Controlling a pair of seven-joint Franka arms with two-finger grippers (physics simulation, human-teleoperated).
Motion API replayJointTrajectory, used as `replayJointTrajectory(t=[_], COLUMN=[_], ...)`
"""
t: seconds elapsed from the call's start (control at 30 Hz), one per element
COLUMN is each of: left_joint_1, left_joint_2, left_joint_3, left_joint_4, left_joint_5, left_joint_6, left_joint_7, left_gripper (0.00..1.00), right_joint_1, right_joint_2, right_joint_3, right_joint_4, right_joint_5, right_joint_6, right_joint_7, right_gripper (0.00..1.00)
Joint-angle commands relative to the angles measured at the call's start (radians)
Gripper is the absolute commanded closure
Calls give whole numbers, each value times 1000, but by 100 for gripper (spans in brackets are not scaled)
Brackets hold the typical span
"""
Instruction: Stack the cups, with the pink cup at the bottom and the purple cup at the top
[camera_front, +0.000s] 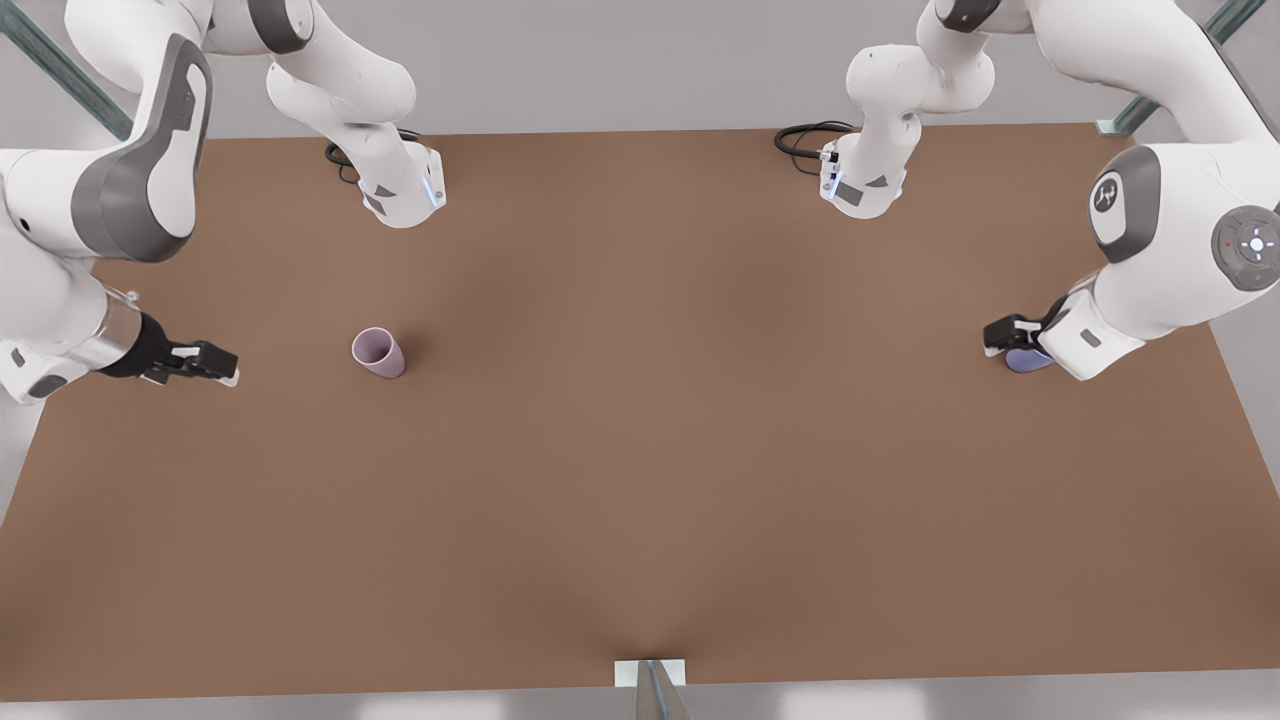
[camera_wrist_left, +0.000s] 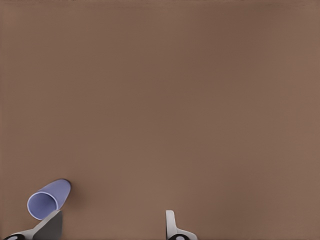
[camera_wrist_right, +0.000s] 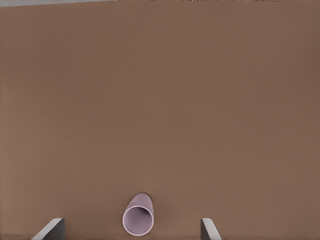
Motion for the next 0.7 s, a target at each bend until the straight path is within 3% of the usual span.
replayJointTrajectory(t=[0.0,0.1,0.2,0.33,0.47,0.67], left_joint_1=[0,0,0,0,0,0], left_joint_2=[0,3,5,11,14,23], left_joint_3=[0,2,6,26,26,26], left_joint_4=[0,-2,-8,-15,-15,-17], left_joint_5=[2,2,2,2,2,2], left_joint_6=[29,29,21,19,12,12], left_joint_7=[57,53,59,59,56,53], left_gripper=[0,0,0,0,0,0], right_joint_1=[3,-11,-10,-5,-29,-29], right_joint_2=[1,-6,-108,-90,-219,-205], right_joint_3=[1,-2,-7,-4,-12,-13], right_joint_4=[2,-35,-284,-346,-702,-897], right_joint_5=[-4,11,8,16,16,14], right_joint_6=[2,12,196,174,501,645], right_joint_7=[-10,-21,-101,-203,-363,-453], right_gripper=[0,0,0,0,0,0])
